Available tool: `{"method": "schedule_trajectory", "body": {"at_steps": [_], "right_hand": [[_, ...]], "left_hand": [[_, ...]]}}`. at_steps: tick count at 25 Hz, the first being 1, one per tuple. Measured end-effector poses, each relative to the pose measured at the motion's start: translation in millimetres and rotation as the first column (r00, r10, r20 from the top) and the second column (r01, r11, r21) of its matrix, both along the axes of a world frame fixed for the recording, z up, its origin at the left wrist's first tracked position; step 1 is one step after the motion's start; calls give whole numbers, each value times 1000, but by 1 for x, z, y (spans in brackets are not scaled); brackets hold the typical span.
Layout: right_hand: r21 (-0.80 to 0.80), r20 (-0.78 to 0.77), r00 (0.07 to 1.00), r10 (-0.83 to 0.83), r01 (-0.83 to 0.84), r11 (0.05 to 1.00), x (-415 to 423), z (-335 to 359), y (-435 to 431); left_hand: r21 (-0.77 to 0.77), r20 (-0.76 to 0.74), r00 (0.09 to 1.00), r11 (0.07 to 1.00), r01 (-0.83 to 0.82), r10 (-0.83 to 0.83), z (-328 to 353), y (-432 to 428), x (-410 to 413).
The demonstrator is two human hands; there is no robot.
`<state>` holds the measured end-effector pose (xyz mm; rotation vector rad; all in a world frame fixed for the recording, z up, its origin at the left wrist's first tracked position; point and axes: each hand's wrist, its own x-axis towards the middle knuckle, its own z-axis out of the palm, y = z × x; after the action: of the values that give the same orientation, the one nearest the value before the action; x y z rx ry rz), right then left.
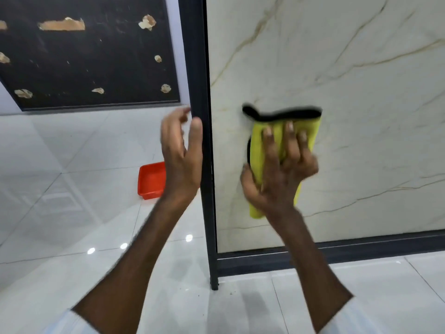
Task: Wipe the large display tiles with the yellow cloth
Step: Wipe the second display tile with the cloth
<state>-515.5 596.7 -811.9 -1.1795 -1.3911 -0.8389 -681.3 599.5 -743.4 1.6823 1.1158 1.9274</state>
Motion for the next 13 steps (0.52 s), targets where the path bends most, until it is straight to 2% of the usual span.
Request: {"method": "schedule_trajectory", "body": {"at_steps": [2,4,5,7,9,11,13], "right_hand": [[66,5,999,-50,49,997,5,63,2],[62,3,995,-95,95,994,10,66,4],[32,21,993,-117,117,993,12,48,2],[-47,84,985,-149,154,987,11,-5,-7],[-129,86,986,-145,155,979,11,-28,-15],[-113,51,992,-117,122,986,13,4,-12],[-31,68,992,-110,113,993,17,80,-6]], "left_hand": [[340,-87,988,936,-94,130,57,6,4],[548,-216,934,827,-125,284,112,10,13],[614,-275,879,775,-151,389,131,14,15],[681,-384,735,709,-184,559,146,25,12],[694,-480,608,698,-178,632,141,34,8],[704,-487,562,682,-200,668,132,36,7],[706,-471,554,670,-230,686,130,33,8]]}}
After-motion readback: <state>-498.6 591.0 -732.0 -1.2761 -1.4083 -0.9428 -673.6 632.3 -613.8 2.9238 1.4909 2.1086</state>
